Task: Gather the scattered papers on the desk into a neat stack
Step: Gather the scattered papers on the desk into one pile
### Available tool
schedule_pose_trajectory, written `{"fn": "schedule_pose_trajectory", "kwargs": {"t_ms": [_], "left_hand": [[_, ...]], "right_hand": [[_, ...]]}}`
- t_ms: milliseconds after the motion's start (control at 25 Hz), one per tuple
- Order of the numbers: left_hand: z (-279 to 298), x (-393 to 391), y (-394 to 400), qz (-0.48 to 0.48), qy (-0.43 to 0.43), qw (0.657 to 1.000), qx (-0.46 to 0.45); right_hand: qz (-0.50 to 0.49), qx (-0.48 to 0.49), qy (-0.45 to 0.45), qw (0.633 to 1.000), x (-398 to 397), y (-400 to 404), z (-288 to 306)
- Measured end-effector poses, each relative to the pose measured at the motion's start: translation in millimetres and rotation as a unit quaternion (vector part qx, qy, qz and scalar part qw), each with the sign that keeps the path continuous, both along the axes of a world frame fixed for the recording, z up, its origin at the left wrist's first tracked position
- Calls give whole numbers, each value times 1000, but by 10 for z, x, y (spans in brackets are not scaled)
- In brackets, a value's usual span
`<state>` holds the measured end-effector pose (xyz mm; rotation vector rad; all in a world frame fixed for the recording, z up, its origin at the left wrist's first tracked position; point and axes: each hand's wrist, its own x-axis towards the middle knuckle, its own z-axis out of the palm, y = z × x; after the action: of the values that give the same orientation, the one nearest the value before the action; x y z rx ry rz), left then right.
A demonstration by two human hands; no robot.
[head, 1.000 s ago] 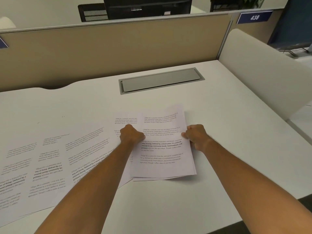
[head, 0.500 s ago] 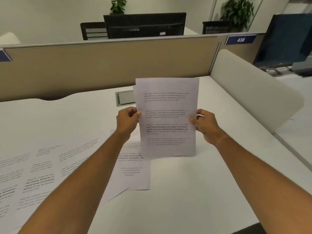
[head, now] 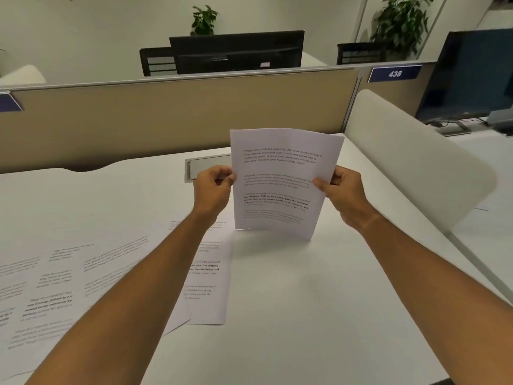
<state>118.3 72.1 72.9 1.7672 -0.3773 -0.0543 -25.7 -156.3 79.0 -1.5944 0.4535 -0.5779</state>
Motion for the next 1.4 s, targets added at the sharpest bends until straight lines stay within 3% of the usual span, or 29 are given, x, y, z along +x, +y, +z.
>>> {"fn": "schedule_pose_trajectory", "kwargs": {"t_ms": [280, 640, 840, 1080, 1200, 1400], "left_hand": [[46, 21, -90, -5, 4, 1000, -9], [-223, -88, -114, 6, 77, 997, 13], [-235, 6, -8, 18, 149, 989, -5], [-568, -200, 248, 42, 247, 968, 16], [-750, -324, 501, 52, 243, 968, 35], [-1001, -409, 1144, 119, 196, 960, 160]], "right_hand": [[20, -24, -13, 999, 0, -191, 36], [32, -30, 71, 997, -99, -240, -300], [45, 33, 52, 997, -34, -277, -217], [103, 110, 184, 971, -121, -207, -588], [105, 163, 210, 958, -198, -156, -822], [112, 211, 211, 948, -204, -21, -1021]]}}
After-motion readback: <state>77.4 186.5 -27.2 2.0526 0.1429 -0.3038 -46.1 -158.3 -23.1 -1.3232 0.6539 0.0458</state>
